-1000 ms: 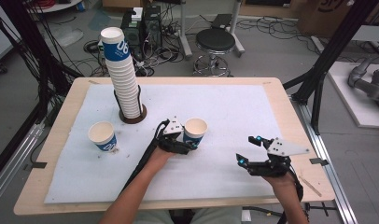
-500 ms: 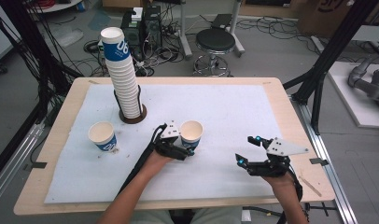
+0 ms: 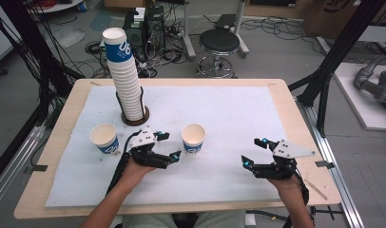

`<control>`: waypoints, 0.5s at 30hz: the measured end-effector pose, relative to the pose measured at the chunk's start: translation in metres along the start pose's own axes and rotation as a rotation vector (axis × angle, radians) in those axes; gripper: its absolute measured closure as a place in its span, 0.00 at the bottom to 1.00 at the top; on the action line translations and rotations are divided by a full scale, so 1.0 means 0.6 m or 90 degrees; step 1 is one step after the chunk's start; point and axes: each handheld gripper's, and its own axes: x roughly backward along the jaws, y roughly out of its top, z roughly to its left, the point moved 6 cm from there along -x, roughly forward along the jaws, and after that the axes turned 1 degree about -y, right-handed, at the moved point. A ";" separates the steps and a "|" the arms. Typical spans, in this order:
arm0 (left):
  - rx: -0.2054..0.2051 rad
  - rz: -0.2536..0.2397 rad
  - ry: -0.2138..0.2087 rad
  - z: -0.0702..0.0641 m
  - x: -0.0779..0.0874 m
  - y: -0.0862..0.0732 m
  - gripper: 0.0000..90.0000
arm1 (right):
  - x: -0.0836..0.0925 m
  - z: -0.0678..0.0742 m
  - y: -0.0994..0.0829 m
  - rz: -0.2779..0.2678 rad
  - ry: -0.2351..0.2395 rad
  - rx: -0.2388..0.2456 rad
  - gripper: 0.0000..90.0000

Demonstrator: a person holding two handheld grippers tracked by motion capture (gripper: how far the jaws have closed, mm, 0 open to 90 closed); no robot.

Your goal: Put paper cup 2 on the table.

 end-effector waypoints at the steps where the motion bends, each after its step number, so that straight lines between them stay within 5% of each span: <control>1: 0.001 -0.012 0.004 0.002 0.010 0.004 0.18 | 0.001 -0.001 0.000 -0.002 -0.003 -0.002 0.24; 8: 0.010 -0.080 0.045 0.021 0.077 0.019 0.18 | 0.009 -0.013 -0.012 0.009 -0.025 -0.007 0.24; 15: 0.019 -0.113 0.078 0.039 0.124 0.011 0.18 | 0.018 -0.014 -0.013 0.004 -0.041 -0.006 0.24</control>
